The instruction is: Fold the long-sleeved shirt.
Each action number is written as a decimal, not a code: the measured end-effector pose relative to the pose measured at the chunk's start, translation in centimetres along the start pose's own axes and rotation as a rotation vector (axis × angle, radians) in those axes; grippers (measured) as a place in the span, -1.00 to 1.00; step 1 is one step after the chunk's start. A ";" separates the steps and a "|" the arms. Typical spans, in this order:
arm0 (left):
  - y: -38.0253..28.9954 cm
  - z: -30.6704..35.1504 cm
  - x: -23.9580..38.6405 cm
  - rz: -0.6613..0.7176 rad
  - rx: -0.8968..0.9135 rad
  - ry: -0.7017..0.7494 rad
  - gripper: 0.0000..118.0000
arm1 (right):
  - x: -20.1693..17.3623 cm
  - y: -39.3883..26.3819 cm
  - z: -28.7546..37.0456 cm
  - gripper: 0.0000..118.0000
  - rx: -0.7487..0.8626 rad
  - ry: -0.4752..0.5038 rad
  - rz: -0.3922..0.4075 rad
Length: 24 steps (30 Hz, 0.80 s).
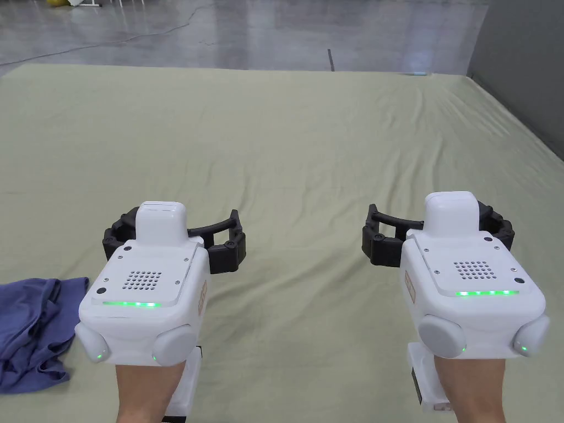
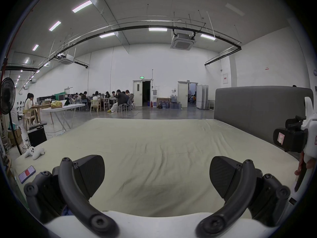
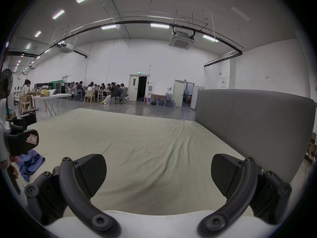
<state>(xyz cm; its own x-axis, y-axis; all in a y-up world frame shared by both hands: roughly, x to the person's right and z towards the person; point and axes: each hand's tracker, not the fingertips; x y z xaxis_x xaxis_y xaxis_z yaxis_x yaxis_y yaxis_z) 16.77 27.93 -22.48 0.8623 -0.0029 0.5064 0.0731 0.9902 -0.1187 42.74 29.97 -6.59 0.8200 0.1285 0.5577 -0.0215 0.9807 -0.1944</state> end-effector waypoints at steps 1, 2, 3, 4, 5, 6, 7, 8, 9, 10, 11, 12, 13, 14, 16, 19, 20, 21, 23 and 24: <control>0.0 0.0 0.0 -0.001 0.001 0.002 1.00 | 0.1 0.0 0.0 1.00 0.000 -0.002 -0.001; 0.0 0.0 0.0 -0.003 0.003 0.006 1.00 | 0.1 0.0 0.0 1.00 0.000 -0.005 -0.001; 0.0 0.0 0.0 -0.004 0.005 0.005 1.00 | 0.1 0.0 0.0 1.00 0.000 -0.006 0.000; 0.0 0.1 0.0 -0.005 0.007 0.006 1.00 | 0.2 0.0 0.1 1.00 0.000 -0.007 0.000; 0.0 0.1 0.0 -0.006 0.007 0.005 1.00 | 0.2 0.0 0.1 1.00 0.000 -0.008 0.000; 0.1 0.1 0.0 -0.007 0.005 0.004 1.00 | 0.2 0.0 0.1 1.00 -0.001 -0.009 -0.001; 0.1 0.1 0.0 -0.007 0.002 0.002 1.00 | 0.2 0.0 0.1 1.00 0.000 -0.010 -0.003; 0.1 0.1 0.0 -0.006 -0.003 -0.002 1.00 | 0.2 0.1 0.2 1.00 0.001 -0.010 -0.005; 0.2 0.1 0.0 -0.002 -0.006 -0.003 1.00 | 0.2 0.1 0.2 1.00 0.001 -0.011 -0.005; 0.2 0.1 0.0 0.001 -0.007 -0.005 1.00 | 0.2 0.1 0.2 1.00 0.002 -0.013 -0.004; 0.2 0.1 0.0 0.005 -0.005 -0.009 1.00 | 0.2 0.1 0.2 1.00 0.002 -0.013 -0.002; 0.2 0.1 0.0 0.006 -0.005 -0.011 1.00 | 0.2 0.1 0.2 1.00 0.001 -0.012 -0.002; 0.1 0.1 0.0 0.004 -0.005 -0.011 1.00 | 0.2 0.1 0.2 1.00 0.000 -0.010 -0.002; 0.1 0.1 0.0 0.002 -0.005 -0.009 1.00 | 0.2 0.1 0.3 1.00 0.001 -0.008 -0.002; 0.1 0.1 0.1 -0.001 -0.004 -0.012 1.00 | 0.2 0.1 0.2 1.00 0.001 -0.008 -0.002; 0.2 0.2 0.2 -0.004 -0.001 -0.015 1.00 | 0.3 0.0 0.2 1.00 0.001 -0.010 -0.006; 0.2 0.2 0.2 -0.004 0.002 -0.015 1.00 | 0.4 0.0 0.2 1.00 0.000 -0.011 -0.009; 0.2 0.2 0.2 -0.004 0.002 -0.015 1.00 | 0.4 0.0 0.2 1.00 -0.001 -0.012 -0.011; 0.2 0.2 0.2 -0.002 0.002 -0.020 1.00 | 0.5 0.0 0.2 1.00 -0.002 -0.011 -0.011; 0.1 0.2 0.2 -0.002 0.003 -0.022 1.00 | 0.5 0.0 0.1 1.00 -0.005 -0.012 -0.011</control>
<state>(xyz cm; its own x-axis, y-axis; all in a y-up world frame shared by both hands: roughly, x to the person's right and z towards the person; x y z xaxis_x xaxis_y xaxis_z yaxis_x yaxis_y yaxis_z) 16.90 28.09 -22.21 0.8511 -0.0021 0.5249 0.0732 0.9907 -0.1148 43.08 30.01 -6.18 0.8135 0.1196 0.5691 -0.0096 0.9813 -0.1924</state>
